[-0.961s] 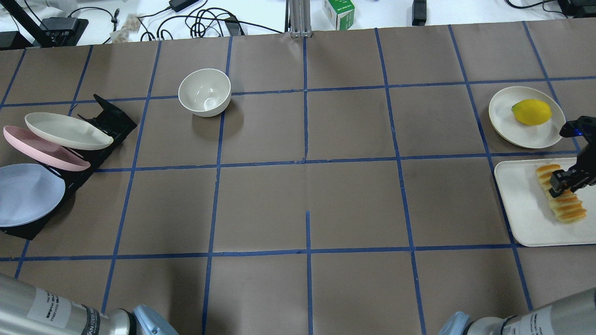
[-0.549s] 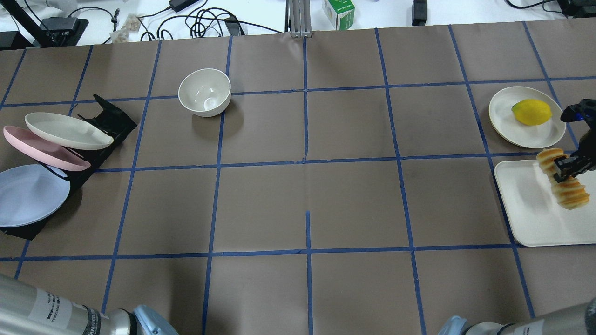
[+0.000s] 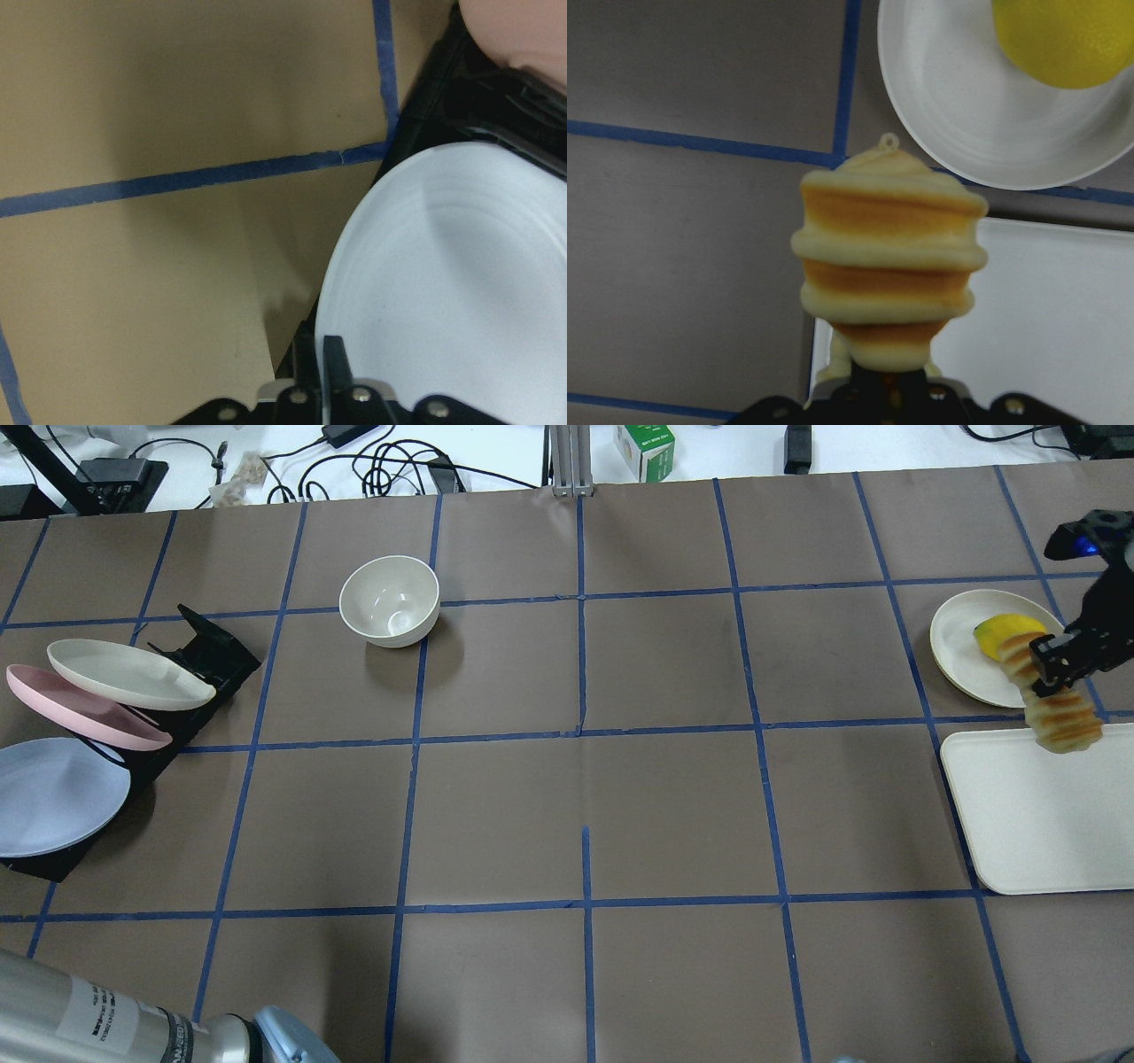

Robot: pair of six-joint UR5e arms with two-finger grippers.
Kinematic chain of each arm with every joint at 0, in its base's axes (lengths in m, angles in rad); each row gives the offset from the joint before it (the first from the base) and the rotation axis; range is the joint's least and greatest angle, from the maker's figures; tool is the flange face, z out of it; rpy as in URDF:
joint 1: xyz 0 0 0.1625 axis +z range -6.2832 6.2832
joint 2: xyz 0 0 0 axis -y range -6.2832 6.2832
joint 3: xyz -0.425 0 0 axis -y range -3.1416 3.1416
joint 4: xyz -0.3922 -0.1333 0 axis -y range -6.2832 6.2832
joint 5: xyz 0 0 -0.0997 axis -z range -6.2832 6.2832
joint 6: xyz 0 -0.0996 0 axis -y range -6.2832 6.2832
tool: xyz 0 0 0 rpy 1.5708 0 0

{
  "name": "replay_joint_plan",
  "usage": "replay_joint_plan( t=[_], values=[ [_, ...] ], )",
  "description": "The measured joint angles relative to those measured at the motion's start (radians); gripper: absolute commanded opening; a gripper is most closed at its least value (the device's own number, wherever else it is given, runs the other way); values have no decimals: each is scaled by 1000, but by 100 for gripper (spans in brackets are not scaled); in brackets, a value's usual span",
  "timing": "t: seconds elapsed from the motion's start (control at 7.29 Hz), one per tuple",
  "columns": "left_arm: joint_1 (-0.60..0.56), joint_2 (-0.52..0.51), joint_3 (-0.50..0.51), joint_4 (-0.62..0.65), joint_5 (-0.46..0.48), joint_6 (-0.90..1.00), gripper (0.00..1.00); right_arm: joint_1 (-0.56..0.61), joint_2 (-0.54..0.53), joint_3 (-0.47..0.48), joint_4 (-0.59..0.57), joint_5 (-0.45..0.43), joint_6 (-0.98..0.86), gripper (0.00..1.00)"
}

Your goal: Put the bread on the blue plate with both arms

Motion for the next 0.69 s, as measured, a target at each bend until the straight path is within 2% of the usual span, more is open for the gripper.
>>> replay_joint_plan(
  t=[0.27,0.69],
  values=[
    [3,44,-2,-101,0,4,0,84,-20,-37,94,30,151,0],
    [-1,142,-39,-336,-31,21,0,107,-42,-44,118,90,220,0]
  ],
)
